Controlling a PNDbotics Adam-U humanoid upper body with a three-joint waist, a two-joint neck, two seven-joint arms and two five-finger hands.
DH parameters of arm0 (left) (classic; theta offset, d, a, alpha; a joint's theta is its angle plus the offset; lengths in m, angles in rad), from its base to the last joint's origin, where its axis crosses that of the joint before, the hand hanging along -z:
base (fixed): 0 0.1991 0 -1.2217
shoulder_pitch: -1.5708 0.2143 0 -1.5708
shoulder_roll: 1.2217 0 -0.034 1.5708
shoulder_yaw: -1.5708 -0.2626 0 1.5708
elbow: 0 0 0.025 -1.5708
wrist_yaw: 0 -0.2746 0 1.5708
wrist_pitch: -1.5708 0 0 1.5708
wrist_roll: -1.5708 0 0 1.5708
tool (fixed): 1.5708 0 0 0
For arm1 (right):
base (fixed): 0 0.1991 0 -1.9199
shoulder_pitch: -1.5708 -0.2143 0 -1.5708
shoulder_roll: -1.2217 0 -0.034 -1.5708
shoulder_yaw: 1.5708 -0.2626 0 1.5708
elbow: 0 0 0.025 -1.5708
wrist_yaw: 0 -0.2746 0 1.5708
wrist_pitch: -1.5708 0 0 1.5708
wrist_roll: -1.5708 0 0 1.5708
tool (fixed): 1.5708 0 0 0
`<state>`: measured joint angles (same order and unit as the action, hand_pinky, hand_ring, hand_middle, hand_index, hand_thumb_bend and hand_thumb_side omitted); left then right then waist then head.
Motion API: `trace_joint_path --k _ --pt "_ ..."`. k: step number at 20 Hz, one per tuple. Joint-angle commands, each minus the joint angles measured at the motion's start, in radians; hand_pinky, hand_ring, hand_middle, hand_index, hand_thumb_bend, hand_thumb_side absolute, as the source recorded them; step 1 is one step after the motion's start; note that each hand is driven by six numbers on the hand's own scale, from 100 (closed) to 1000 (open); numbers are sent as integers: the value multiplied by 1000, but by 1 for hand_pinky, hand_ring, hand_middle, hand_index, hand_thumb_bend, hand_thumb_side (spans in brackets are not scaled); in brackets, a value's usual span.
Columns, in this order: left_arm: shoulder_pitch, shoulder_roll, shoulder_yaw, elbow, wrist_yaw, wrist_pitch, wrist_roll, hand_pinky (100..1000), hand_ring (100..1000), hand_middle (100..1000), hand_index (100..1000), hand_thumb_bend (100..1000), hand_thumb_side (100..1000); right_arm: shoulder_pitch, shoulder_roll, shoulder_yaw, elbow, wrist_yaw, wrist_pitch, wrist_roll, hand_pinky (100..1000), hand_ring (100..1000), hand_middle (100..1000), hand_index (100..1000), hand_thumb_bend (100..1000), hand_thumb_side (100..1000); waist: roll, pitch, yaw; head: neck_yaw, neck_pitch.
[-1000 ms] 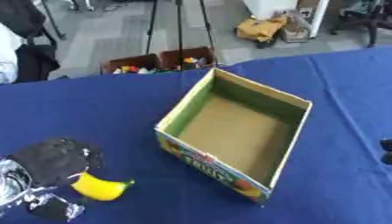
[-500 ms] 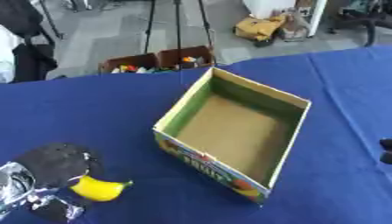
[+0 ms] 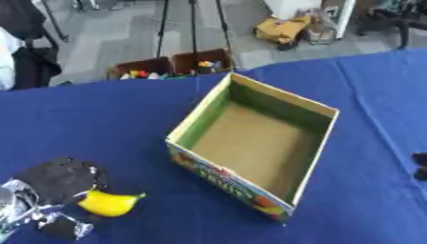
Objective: Pick up objects on the table and place them in the box.
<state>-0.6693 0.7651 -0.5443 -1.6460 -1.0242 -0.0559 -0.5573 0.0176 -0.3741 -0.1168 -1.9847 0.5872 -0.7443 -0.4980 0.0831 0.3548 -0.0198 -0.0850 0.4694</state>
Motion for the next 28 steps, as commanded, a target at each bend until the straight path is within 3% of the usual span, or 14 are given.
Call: trace_joint_path --k 1,9,19,28 --pt "-15 11 5 5 -10 -5 11 691 782 763 821 260 433 -6 -7 -1 -15 3 -123 -119 614 675 493 686 100 918 -6 -14 -1 1 -10" --pt "-18 3 1 17 -34 -17 32 680 772 739 808 236 425 -8 -3 1 -15 5 -123 -116 614 672 488 684 100 920 -6 -10 -3 0 -11" --pt "-15 3 11 23 -22 2 71 644 733 663 758 100 421 -6 1 3 -15 5 -121 -112 616 673 488 684 100 922 -7 -10 -2 -3 -10" --pt "-7 31 23 -27 -3 21 54 646 727 657 749 100 417 -1 -4 3 -15 -2 -118 -114 617 674 488 685 100 923 -6 -19 4 -6 -7"
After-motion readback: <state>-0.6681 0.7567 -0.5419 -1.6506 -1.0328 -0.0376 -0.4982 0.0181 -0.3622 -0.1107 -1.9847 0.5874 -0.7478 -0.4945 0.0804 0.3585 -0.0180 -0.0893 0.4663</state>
